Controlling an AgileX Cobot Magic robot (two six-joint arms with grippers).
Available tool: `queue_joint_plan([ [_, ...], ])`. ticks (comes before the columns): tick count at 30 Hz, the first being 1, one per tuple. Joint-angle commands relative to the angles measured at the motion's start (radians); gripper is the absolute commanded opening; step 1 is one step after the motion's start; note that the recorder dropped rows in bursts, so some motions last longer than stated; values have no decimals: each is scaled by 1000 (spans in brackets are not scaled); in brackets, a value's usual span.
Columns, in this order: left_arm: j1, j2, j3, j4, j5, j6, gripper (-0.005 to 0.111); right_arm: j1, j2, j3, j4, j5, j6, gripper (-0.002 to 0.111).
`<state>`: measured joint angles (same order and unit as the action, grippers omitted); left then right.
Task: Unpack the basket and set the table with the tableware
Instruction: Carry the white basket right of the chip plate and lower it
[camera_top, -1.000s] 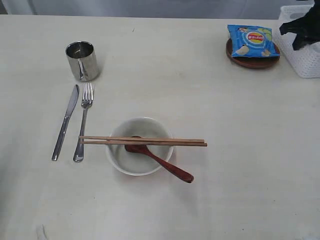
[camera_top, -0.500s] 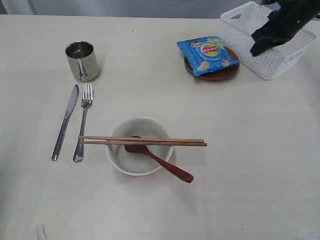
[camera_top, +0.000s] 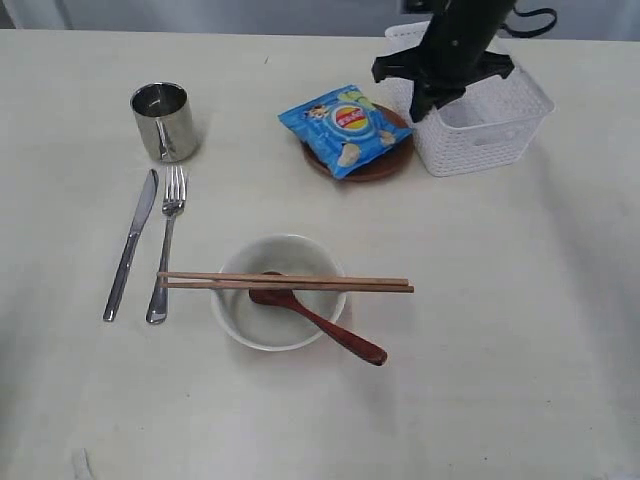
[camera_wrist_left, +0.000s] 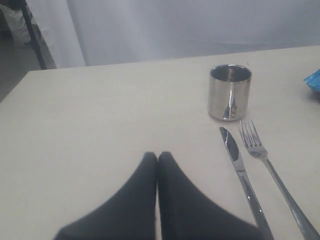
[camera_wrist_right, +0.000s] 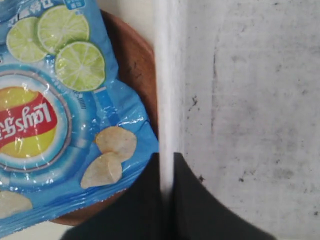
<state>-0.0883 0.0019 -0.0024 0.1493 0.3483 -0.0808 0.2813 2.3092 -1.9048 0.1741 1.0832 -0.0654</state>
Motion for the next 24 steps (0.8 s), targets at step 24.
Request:
queue_joint_plan([
  [24,-5,-2,2,4,-1,-2,0,31,-33,11,-174,138,394,-1],
])
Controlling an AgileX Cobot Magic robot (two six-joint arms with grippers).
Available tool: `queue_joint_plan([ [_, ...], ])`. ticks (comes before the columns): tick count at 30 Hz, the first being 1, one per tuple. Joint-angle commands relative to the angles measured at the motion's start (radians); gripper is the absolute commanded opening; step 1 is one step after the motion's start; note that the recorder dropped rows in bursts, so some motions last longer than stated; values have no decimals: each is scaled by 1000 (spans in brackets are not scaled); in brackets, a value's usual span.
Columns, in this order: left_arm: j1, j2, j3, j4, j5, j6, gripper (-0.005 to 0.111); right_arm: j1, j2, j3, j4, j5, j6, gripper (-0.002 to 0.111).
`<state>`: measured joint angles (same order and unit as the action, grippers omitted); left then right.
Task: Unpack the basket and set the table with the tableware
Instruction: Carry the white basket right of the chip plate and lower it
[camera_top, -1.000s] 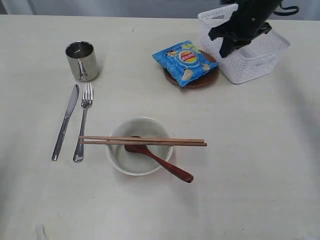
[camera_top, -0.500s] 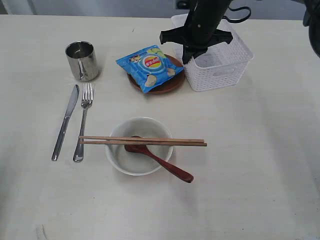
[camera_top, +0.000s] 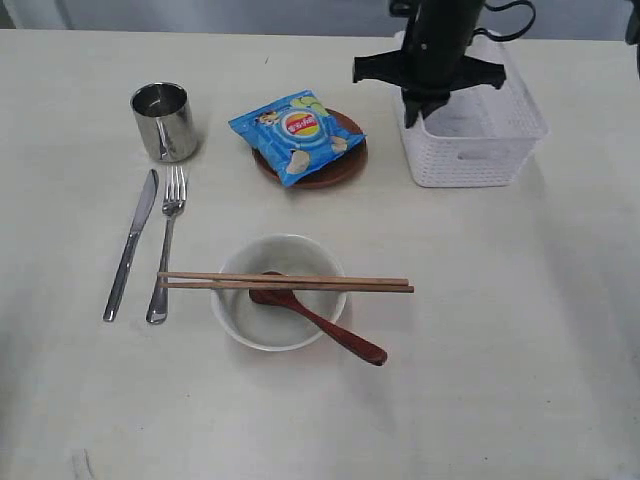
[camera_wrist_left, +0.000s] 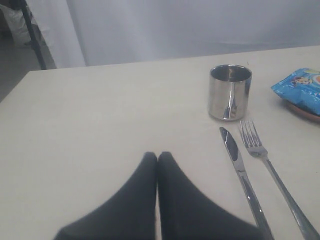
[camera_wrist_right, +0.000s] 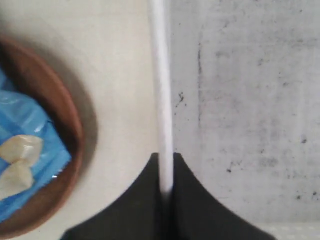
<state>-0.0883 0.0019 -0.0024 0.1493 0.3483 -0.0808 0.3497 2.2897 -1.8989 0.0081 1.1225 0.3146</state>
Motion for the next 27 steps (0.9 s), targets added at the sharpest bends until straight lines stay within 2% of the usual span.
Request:
queue_joint_plan([
  [1,-5,-2,2,4,-1,-2,0,-45,-18,6,6,99,-7,-1],
  [5,-5,-2,2,4,-1,-2,0,-42,-55,6,24,99,-65,-1],
  [9,-5,-2,2,4,-1,-2,0,-42,-97,32,122,79,-109,-1],
  [19,-5,-2,2,4,-1,-2,0,-42,-192,287,172,-128,-149,-1],
  [27,-5,-2,2,-4,-1,-2,0,-42,-194,369,333,-242,-148,-1],
])
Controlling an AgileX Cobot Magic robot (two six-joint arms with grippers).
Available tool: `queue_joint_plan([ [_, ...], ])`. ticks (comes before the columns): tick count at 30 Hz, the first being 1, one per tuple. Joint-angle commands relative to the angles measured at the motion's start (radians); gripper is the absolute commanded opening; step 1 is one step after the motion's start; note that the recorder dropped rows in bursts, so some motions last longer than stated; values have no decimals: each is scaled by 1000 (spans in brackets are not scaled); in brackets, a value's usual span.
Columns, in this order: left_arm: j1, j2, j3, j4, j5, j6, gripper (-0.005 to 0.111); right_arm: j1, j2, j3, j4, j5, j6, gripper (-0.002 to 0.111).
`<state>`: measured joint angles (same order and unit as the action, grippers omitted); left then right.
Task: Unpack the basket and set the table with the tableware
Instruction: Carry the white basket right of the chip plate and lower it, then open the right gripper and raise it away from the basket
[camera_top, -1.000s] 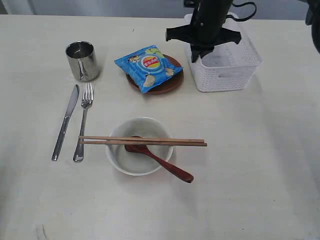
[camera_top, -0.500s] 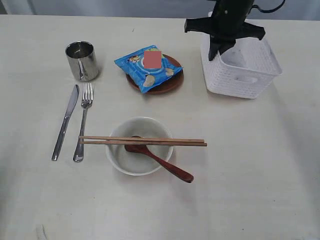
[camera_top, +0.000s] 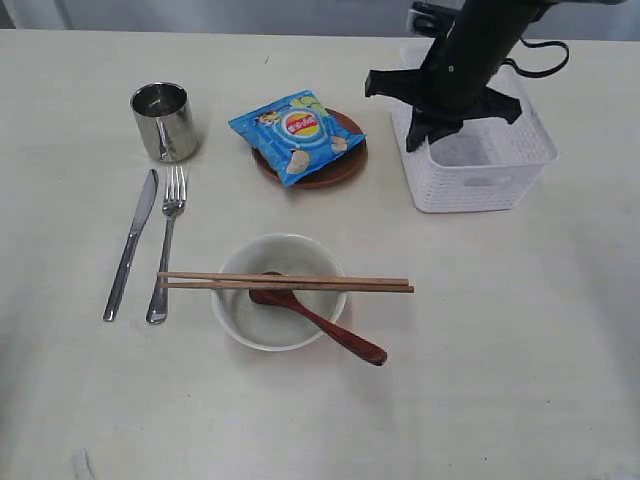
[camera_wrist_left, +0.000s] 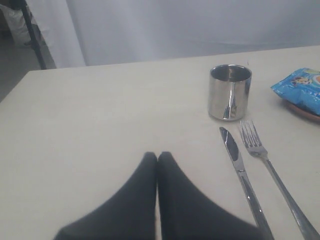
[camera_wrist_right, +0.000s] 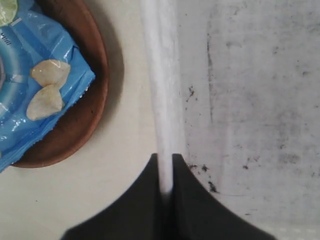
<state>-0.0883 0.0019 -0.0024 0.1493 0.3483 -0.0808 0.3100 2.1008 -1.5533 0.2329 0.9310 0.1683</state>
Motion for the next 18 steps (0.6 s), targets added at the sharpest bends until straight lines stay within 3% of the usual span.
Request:
queue_joint_plan([
  [1,-5,-2,2,-4,-1,-2,0,-3,-5,23,120,-61,-2,-1],
  [17,-5,-2,2,-4,-1,-2,0,6,-5,23,149,-117,-1,0],
  [18,-5,-2,2,-4,-1,-2,0,6,-5,23,139,-117,-3,8],
])
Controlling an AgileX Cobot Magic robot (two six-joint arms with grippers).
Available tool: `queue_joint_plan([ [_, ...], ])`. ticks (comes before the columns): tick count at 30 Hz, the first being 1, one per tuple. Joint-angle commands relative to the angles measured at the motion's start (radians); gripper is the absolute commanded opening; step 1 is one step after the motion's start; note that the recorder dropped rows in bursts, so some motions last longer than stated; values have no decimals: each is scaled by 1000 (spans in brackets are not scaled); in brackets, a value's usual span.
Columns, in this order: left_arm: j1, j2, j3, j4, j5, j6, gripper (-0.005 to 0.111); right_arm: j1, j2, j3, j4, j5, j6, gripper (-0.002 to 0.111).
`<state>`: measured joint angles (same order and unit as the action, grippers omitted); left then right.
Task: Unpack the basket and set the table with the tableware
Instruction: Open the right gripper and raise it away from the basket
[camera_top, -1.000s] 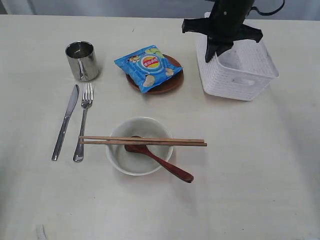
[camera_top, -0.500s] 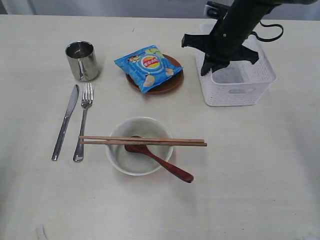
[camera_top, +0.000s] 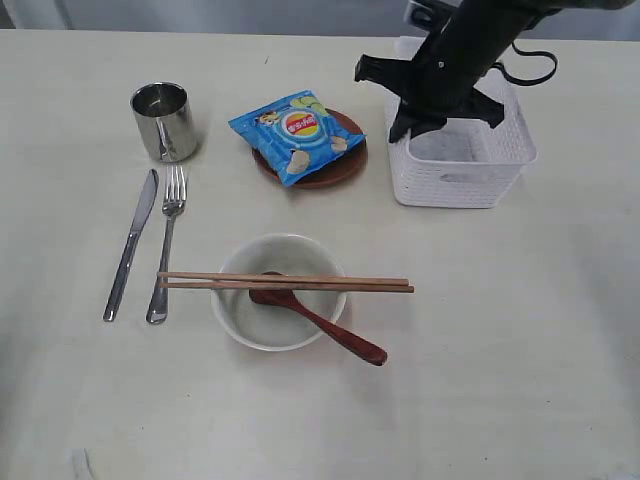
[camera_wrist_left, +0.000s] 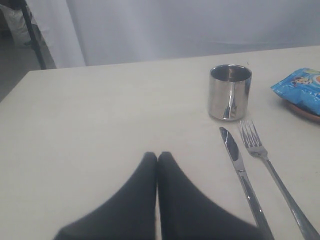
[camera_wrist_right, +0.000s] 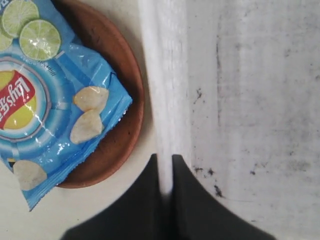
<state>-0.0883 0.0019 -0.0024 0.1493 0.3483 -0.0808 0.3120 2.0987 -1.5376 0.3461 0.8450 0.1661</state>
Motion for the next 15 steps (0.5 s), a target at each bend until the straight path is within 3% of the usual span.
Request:
queue_joint_plan([
  [1,-5,-2,2,-4,-1,-2,0,4,-3,7,26,-31,-8,13],
  [2,-5,-2,2,-4,-1,-2,0,4,-3,7,26,-31,-8,28],
  [4,-5,-2,2,-4,-1,-2,0,4,-3,3,26,-33,-8,43],
  [11,-5,-2,2,-4,-1,-2,0,-16,-128,-174,-18,90,-146,46],
  [12,-5,-2,2,-4,-1,-2,0,-24,-158,-194,-36,92,-173,44],
  [13,-5,-2,2,-4,-1,-2,0,-39,-193,-196,-51,72,-213,34],
  [14,-5,-2,2,-4,-1,-2,0,-57,-240,-178,-63,33,-258,15],
  [15,-5,-2,2,-4,-1,-2,0,-66,-266,-157,-63,12,-264,4],
])
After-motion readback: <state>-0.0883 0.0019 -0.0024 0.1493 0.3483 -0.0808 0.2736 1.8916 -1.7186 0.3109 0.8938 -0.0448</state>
